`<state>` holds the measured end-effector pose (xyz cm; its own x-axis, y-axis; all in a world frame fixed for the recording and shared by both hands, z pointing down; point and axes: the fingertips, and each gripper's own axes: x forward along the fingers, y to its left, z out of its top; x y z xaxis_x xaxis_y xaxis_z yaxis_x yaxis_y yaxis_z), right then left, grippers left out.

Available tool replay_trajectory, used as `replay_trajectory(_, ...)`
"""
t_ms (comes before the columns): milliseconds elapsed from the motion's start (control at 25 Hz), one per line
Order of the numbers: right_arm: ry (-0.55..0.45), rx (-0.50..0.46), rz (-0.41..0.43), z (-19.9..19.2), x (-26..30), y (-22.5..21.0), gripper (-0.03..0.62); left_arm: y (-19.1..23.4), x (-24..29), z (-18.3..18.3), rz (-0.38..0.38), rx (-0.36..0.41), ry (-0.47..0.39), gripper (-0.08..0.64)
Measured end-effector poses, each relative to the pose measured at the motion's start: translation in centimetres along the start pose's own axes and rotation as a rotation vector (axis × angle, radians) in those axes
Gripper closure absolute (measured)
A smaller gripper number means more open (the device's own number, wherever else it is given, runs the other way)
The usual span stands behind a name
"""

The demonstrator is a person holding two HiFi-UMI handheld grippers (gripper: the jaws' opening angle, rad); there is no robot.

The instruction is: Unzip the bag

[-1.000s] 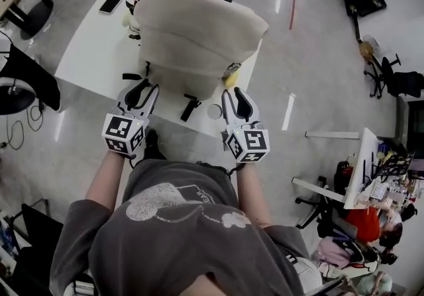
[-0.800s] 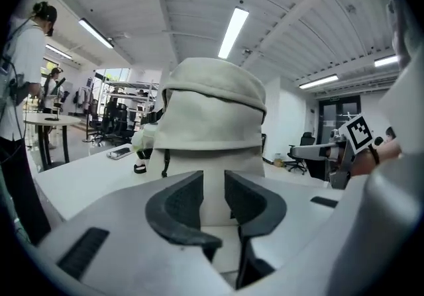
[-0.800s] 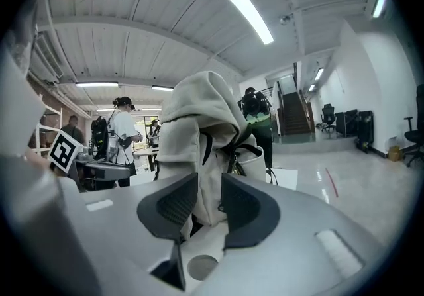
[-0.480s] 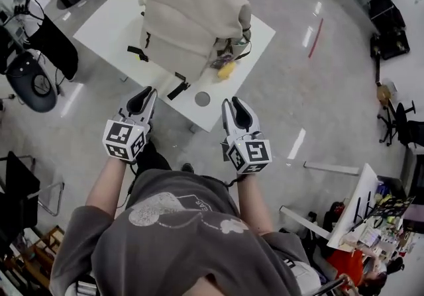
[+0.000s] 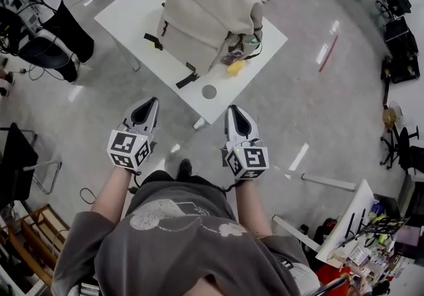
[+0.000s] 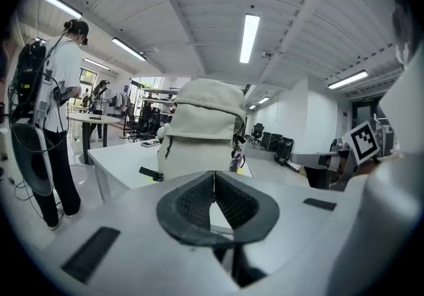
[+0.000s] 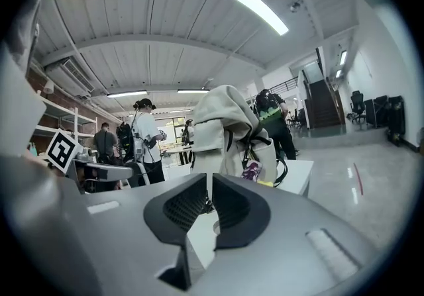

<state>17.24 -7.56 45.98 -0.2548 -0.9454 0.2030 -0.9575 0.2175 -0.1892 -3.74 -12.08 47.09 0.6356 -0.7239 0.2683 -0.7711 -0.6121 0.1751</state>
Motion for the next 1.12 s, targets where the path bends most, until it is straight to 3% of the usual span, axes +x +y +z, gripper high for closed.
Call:
replay_trajectory(360, -0.023, -0.015, 0.011, 0.0, -3.0, 3.7, 0.592, -1.0, -5.6, -1.1, 0.004, -0.046, -0.031, 0.552)
replay_trajectory(720, -0.030, -0.038, 0.065, -0.3, -7.8, 12.3, 0.594, -1.2, -16.2, -2.4, 0.034, -0.081, -0.050, 0.552)
replay_trajectory(960, -0.043, -0.060, 0.093, -1.8, -14.3, 16.8, 0.594, -4.7, -23.2, -4.6, 0.037, -0.116, -0.083, 0.552)
replay_trajectory(1120, -0.046, -0.085, 0.107, -1.0, -17.2, 21.7, 0.594, -5.2, -28.3, -3.4, 0.025, -0.106, -0.099, 0.552)
